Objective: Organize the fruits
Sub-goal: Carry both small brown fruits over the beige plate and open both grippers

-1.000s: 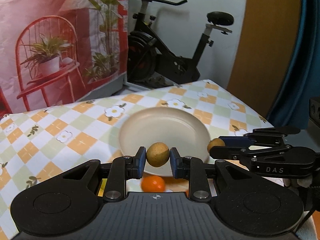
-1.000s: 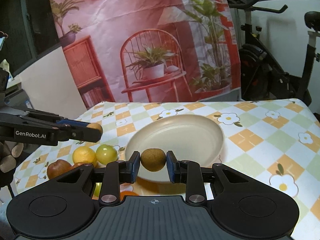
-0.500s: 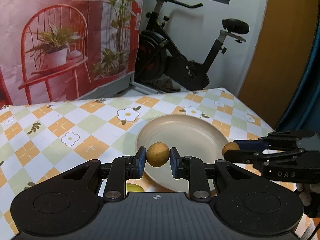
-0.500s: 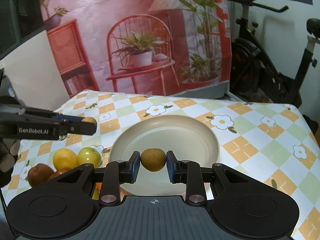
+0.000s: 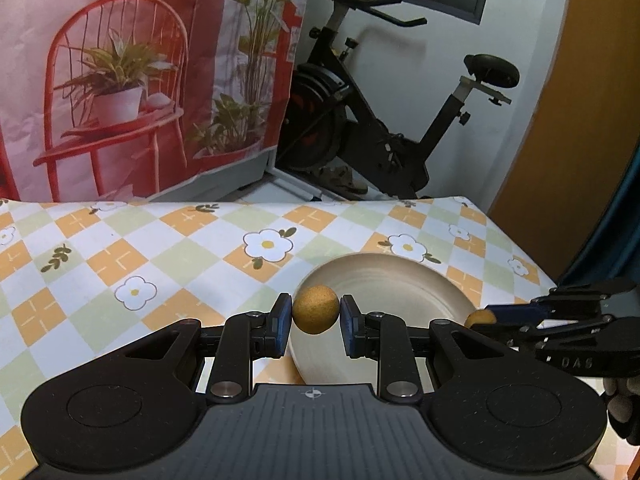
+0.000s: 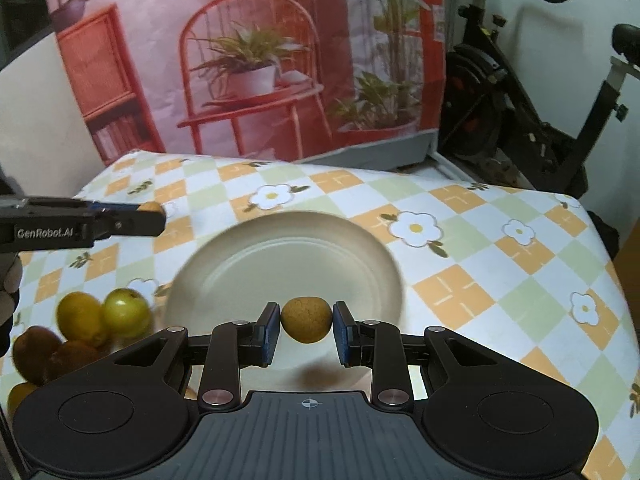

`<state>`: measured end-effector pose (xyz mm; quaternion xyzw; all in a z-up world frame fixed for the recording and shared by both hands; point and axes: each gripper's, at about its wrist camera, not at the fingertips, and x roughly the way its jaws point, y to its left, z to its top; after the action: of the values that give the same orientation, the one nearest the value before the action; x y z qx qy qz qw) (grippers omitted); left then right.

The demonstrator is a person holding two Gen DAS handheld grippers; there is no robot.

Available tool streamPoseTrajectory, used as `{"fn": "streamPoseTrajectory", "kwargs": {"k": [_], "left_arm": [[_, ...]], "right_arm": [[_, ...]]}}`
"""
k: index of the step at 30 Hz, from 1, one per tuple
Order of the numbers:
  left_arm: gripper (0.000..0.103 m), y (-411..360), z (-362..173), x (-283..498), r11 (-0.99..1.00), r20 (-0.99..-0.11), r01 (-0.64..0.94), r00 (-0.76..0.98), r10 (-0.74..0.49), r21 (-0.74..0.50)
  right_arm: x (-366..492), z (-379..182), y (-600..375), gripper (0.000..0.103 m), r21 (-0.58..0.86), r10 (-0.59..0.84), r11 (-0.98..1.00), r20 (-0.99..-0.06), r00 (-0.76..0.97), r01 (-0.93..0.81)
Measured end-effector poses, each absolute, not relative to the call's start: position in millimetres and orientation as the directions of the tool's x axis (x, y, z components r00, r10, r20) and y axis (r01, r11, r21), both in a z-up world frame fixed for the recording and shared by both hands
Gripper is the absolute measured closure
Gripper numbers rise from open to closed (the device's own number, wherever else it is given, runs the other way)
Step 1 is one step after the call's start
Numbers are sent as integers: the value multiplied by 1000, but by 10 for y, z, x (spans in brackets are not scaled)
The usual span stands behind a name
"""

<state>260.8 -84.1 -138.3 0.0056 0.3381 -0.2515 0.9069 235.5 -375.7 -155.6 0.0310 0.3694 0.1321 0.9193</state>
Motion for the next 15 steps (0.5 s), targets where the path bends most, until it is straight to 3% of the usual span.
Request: {"fn": "streamPoseTrajectory", "kwargs": {"k": [15], "left_arm": [[76,-980,-1564,2900,833,-625,526,594,-506,-174]], "right_arm": [[2676,-1723,-3780,77,71,195,976,-710,677,-207]]}}
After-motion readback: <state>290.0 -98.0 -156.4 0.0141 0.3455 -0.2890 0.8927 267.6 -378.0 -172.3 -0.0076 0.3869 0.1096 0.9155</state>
